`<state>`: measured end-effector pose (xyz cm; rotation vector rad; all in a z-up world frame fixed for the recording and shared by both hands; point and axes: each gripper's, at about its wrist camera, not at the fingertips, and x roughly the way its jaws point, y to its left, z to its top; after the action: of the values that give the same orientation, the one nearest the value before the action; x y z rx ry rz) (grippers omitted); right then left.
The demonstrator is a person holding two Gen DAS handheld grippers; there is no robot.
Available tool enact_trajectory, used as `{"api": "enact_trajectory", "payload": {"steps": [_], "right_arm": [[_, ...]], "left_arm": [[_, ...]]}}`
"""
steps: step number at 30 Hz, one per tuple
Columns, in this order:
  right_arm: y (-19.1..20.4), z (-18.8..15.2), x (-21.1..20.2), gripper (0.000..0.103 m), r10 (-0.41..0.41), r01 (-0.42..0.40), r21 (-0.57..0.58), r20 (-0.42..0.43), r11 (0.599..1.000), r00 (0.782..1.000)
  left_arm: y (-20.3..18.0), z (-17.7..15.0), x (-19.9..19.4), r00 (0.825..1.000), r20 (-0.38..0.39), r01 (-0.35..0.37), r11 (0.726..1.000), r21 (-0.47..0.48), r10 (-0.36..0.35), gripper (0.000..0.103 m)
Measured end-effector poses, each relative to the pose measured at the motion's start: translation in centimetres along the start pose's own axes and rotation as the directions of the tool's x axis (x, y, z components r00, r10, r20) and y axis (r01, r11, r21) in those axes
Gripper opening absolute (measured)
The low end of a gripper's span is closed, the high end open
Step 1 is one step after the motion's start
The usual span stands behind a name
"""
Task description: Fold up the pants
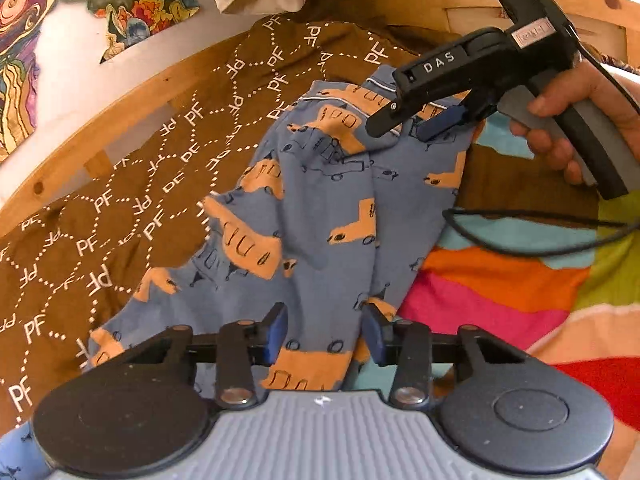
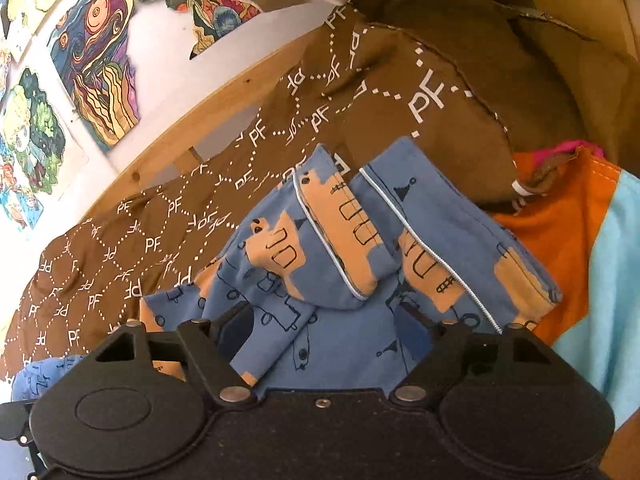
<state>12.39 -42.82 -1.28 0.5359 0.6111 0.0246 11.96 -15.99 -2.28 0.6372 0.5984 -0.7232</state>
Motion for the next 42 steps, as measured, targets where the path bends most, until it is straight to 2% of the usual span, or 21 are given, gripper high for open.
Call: {"api": "enact_trajectory", "payload": {"steps": [7,11,15,18,22,25,29,32,35,39,42], "right_arm": [[0.5,0.3,0.5,0.077,-0.001,0.001,-0.005,0.044,1.000,0.999],[0.0,0.4,0.6,0.063,-0.041,0.040,0.007,0.050,0.999,0.998],[-0.8,0.7,0.4,0.055,-0.048,0.043,0.069,0.074,0.997,0.996],[-1.3,0.9,0.4,0.041,-0.058,0.050,0.089,0.089,0.995,0.994],[-2.0,1.1,0.6,0.007,-0.071,0.061,0.111,0.091,0.992,0.993],[-2.1,1.3,-0.1,0.005,-0.057,0.044,0.116,0.110,0.992,0.992],[-0.5,2.4,-2.6,0.004,-0.075,0.075,0.012,0.183,0.997,0.980],[0.0,2.9,-5.5,0.003,-0.093,0.102,-0.032,0.215,0.994,0.972],[0.0,2.5,-7.6,0.003,-0.141,0.157,-0.064,0.196,0.986,0.970],[-0.7,2.4,-7.8,0.002,-0.228,0.237,-0.054,0.138,0.970,0.964],[-0.6,2.2,-8.3,0.000,-0.274,0.286,-0.068,0.145,0.956,0.951]], "left_arm": [[-1.0,1.0,1.3,0.998,-0.055,0.028,0.998,0.057,-0.025,0.044],[-1.4,1.2,1.7,0.996,-0.084,0.017,0.996,0.092,-0.009,0.019],[-1.2,1.4,1.6,0.995,-0.096,0.016,0.995,0.101,-0.007,0.010],[-1.0,1.4,1.6,0.995,-0.100,0.005,0.994,0.107,0.006,0.004],[-0.9,1.4,1.3,0.996,-0.093,-0.004,0.995,0.095,0.013,0.002],[-0.7,1.4,0.9,0.997,-0.079,-0.010,0.996,0.083,0.017,0.001],[-0.2,1.5,-0.2,0.999,-0.039,0.032,0.998,0.057,-0.030,0.001],[-0.3,1.6,-1.2,0.998,-0.010,0.063,0.995,0.079,-0.062,0.001],[-0.7,1.6,-1.2,0.996,-0.017,0.089,0.989,0.119,-0.088,0.001],[-1.3,1.6,-0.7,0.989,-0.042,0.144,0.977,0.156,-0.139,0.002],[-1.0,2.4,-0.8,0.983,-0.022,0.181,0.972,0.151,-0.180,0.010]]}}
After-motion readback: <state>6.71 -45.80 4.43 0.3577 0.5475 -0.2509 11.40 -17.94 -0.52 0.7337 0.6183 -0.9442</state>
